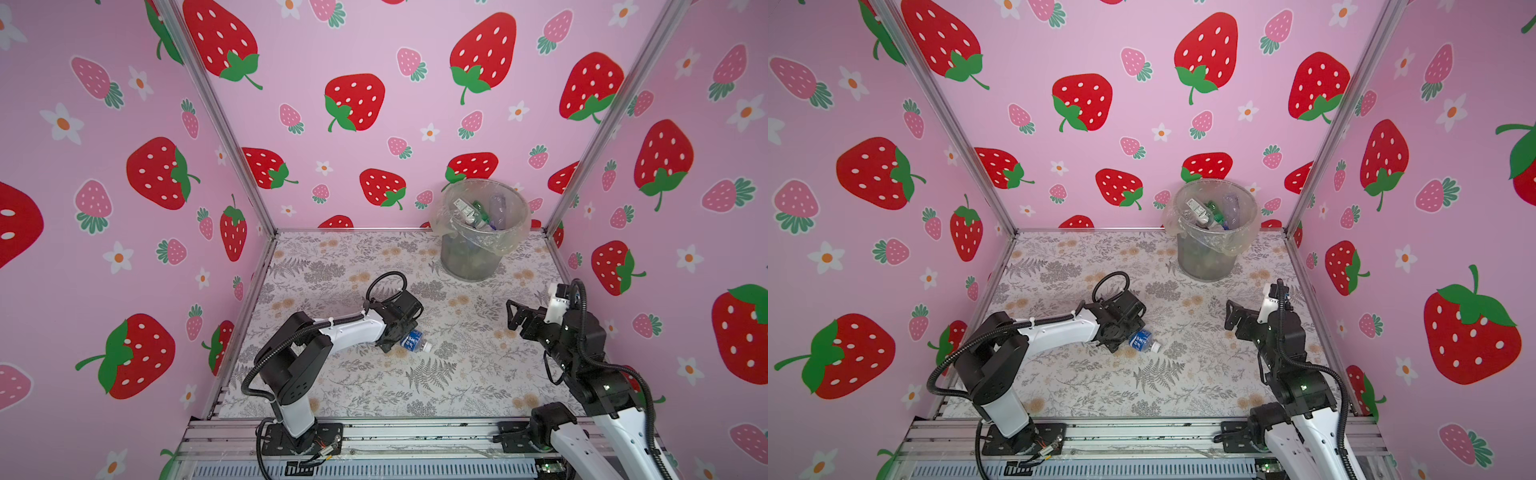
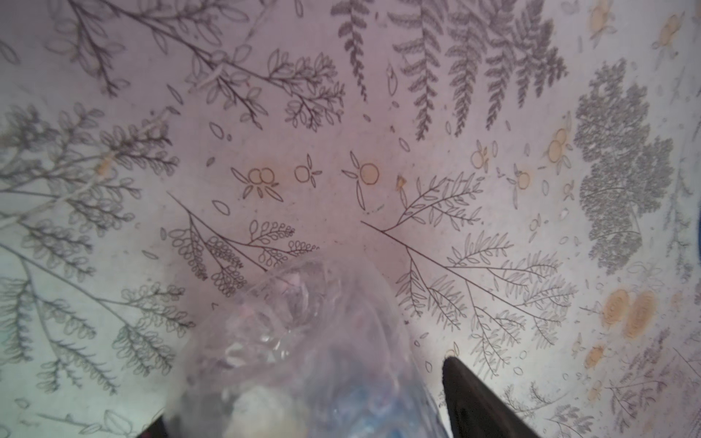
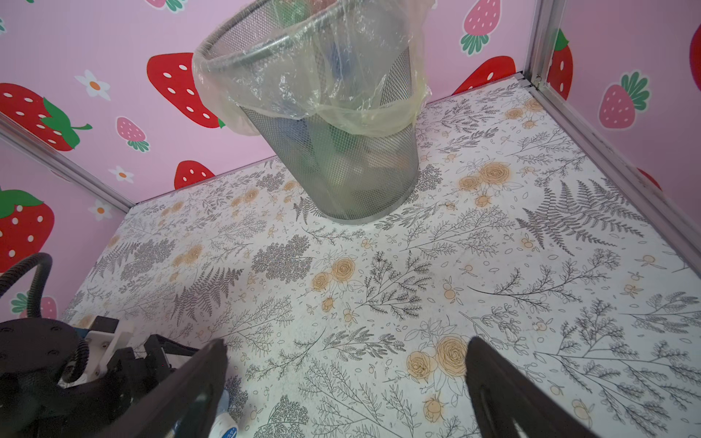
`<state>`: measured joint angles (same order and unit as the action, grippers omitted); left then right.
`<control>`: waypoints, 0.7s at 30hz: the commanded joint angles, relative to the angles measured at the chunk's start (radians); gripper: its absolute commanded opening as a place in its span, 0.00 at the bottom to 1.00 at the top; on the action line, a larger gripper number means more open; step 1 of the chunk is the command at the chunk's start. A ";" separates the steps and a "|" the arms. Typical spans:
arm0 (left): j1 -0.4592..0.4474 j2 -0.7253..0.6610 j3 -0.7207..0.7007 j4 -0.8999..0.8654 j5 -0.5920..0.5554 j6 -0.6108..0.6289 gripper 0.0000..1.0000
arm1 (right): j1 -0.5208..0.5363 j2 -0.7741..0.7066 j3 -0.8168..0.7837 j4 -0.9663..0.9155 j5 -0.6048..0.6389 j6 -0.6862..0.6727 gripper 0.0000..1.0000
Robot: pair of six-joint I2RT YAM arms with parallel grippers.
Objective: Throw the plastic bottles in the bin
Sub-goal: Pick up the plastic bottle from the center of the table.
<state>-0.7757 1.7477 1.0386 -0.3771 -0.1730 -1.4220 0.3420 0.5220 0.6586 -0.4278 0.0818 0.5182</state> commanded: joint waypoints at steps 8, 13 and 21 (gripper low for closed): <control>0.016 -0.043 -0.028 0.064 -0.038 0.104 0.70 | -0.001 0.013 -0.003 -0.009 0.032 -0.005 0.99; 0.030 -0.042 -0.027 0.101 0.001 0.167 0.64 | -0.001 0.034 -0.009 0.009 0.036 -0.006 0.99; 0.063 -0.058 -0.038 0.163 0.061 0.260 0.64 | -0.001 0.082 -0.049 0.065 0.012 0.010 1.00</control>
<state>-0.7273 1.7191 1.0065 -0.2558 -0.1402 -1.2171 0.3420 0.5915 0.6300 -0.4004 0.0986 0.5228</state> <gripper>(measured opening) 0.644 0.994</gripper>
